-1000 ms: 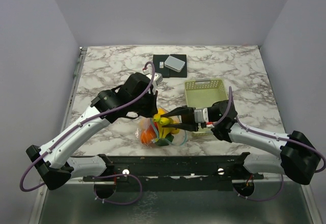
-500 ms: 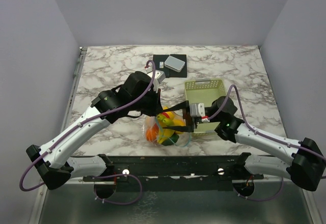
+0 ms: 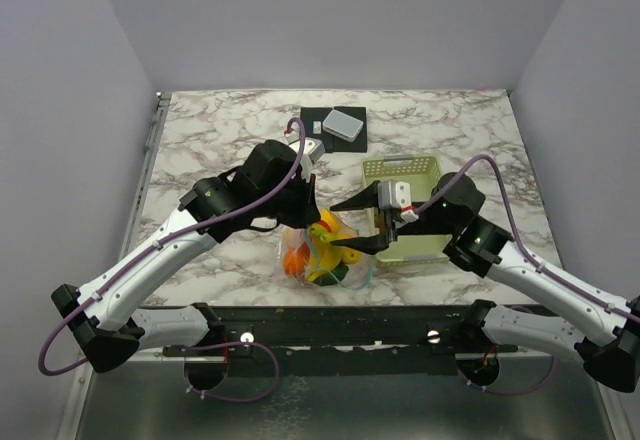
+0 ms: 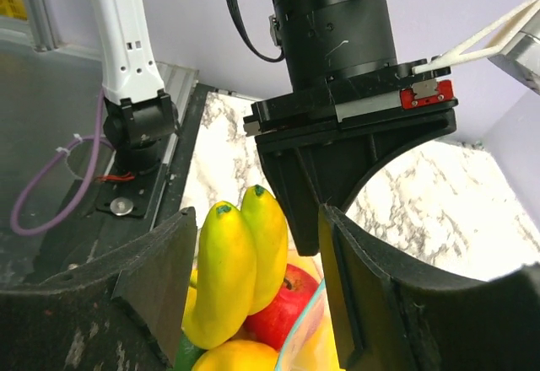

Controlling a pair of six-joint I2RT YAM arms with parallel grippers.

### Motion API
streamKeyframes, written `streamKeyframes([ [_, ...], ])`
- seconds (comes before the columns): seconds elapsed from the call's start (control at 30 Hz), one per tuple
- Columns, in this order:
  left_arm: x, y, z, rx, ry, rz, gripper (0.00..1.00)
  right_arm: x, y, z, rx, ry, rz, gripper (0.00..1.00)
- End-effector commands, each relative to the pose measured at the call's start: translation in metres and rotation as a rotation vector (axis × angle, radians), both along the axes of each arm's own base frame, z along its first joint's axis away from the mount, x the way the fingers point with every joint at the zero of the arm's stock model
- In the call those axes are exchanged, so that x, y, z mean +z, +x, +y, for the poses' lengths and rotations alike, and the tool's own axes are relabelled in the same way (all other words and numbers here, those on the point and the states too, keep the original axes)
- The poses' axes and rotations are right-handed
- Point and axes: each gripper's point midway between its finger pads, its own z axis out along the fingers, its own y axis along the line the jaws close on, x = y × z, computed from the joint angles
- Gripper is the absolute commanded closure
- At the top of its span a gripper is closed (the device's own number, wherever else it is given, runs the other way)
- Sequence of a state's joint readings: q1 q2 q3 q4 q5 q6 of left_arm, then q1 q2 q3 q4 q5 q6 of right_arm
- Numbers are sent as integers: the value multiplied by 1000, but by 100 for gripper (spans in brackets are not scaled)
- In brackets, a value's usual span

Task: Place the food in the zip-top bag and seal the zipper

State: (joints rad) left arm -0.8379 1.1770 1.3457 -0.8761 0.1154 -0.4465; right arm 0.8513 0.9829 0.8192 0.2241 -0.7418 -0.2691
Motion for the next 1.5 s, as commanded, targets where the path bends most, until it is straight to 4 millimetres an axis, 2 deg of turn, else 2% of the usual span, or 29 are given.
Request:
streamKeyframes([
  [0.0, 8, 5, -7, 5, -38, -23, 100, -4, -4, -12, -54, -104, 146, 36],
  [0.23, 6, 9, -5, 30, -27, -28, 100, 11, -14, -22, -84, -186, 288, 39],
  [0.5, 3, 13, -5, 42, -15, -30, 100, 10, 7, -27, -311, -311, 474, 50],
  [0.63, 2, 14, -6, 44, -11, -29, 100, 10, 9, -29, -382, -315, 547, 51],
  [0.8, 1, 17, -6, 57, -11, -30, 100, -4, 14, -32, -481, -390, 672, 53],
  [1.03, -2, 20, -5, 75, -6, -28, 100, -16, 16, -22, -540, -430, 794, 58],
  [1.3, -5, 20, -3, 82, 0, -28, 100, -32, 23, -9, -623, -512, 796, 58],
  [1.47, -4, 19, -1, 84, 1, -34, 100, -44, 30, -8, -696, -569, 776, 57],
])
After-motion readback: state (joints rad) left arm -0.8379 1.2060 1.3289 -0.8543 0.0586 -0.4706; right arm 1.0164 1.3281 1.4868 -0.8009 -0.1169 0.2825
